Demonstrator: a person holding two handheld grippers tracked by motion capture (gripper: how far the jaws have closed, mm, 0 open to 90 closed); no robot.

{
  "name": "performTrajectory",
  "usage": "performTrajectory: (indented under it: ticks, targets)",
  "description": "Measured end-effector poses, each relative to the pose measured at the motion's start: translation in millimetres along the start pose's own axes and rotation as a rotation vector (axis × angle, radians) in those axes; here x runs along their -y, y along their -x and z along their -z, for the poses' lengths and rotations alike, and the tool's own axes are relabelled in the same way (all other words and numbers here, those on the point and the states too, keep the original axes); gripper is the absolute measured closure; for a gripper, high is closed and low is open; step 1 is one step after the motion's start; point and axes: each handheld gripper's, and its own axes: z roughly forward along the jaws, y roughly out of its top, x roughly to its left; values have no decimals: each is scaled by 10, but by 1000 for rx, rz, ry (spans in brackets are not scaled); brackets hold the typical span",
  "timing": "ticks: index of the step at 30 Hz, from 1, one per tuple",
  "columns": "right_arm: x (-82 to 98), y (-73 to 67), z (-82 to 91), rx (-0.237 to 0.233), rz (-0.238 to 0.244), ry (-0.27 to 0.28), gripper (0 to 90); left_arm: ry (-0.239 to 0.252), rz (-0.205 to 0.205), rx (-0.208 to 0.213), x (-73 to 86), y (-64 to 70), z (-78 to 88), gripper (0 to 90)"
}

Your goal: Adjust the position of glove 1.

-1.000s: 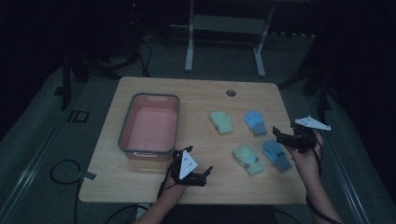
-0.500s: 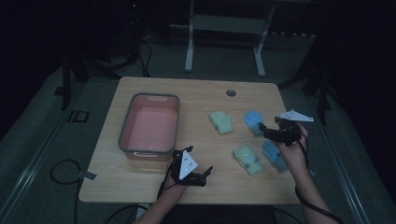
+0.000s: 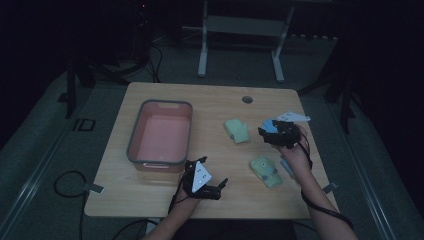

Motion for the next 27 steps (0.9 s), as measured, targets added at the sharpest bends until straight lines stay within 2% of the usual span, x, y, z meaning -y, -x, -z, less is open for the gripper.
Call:
performTrajectory:
  ticks: [7, 11, 12, 16, 18, 19, 23, 27]
  targets:
    - [-66, -103, -233, -48, 4, -13, 349, -2, -11, 1, -1, 8, -1, 7]
    - [-85, -126, -299, -58, 7, -16, 358, -1, -10, 1, -1, 6, 0, 7]
    - [-114, -165, -387, -67, 17, -23, 376, 0, -9, 1, -1, 6, 0, 7]
    - [-133, -202, -479, -79, 24, -36, 382, 2, -7, 3, 0, 7, 0, 7]
    - [-140, -212, -544, -87, 20, -39, 394, 0, -9, 3, 0, 4, 2, 7]
    - [-138, -212, -605, -105, 2, -45, 401, -1, -8, 3, 0, 2, 2, 7]
    - [-118, -219, -726, -117, -8, -64, 433, 2, 3, 5, 1, -5, 2, 7]
    - [-105, -207, -817, -123, -14, -79, 469, 2, -2, 5, 1, -2, 3, 7]
